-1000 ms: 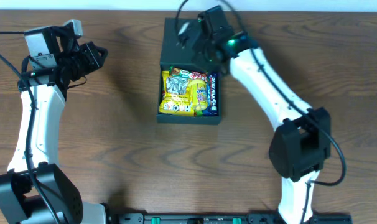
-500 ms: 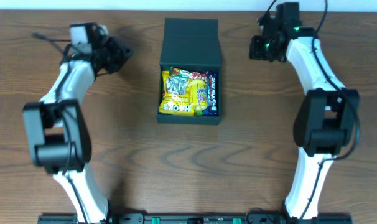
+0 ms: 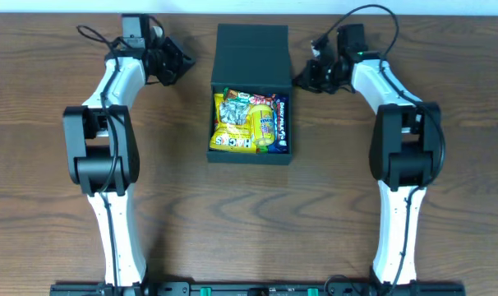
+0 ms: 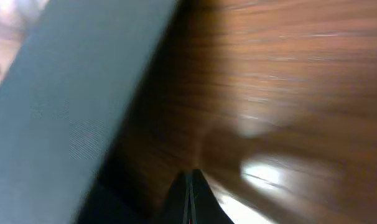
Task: Pack container
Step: 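Move both grippers to the lid's back corners and grasp them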
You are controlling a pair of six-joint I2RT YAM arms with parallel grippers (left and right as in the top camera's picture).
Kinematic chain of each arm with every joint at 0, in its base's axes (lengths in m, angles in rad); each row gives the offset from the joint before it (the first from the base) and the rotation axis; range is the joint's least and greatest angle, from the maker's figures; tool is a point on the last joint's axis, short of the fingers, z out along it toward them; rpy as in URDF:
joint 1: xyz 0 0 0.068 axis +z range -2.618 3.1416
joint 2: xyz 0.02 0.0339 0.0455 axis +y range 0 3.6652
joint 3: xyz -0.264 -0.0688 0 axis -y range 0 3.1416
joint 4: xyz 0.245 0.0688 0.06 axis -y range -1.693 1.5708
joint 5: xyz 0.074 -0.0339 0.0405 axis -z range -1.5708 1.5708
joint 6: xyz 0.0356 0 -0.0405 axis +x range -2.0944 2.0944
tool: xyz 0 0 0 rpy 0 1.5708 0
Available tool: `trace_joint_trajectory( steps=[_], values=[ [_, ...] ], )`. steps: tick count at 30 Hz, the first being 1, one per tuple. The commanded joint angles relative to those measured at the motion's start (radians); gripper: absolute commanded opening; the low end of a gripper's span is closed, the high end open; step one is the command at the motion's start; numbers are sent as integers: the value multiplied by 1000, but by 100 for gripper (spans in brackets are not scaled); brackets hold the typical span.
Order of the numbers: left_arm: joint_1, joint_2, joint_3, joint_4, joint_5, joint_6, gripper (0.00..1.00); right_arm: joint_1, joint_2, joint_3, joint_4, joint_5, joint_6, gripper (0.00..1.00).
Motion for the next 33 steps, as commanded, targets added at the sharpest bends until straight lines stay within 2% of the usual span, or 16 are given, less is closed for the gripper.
trace_joint_trajectory(
  steps=[1, 9, 18, 23, 28, 33],
  values=[
    [-7, 3, 17, -10, 5, -14, 6, 30, 24, 6, 13, -72, 60, 1],
    [-7, 3, 17, -140, -34, -14, 6, 47, 48, 6, 164, -235, 127, 1],
    [-8, 10, 17, -140, -34, -36, 7, 24, 48, 6, 371, -469, 126, 1],
    [-8, 35, 16, -137, -22, -63, 7, 23, 48, 6, 395, -492, 126, 1],
    [-10, 53, 16, -58, 60, -63, 6, 26, 48, 6, 396, -524, 99, 1],
    [-11, 52, 21, 115, 185, -59, 6, 25, 48, 6, 442, -620, 69, 2]
  ],
)
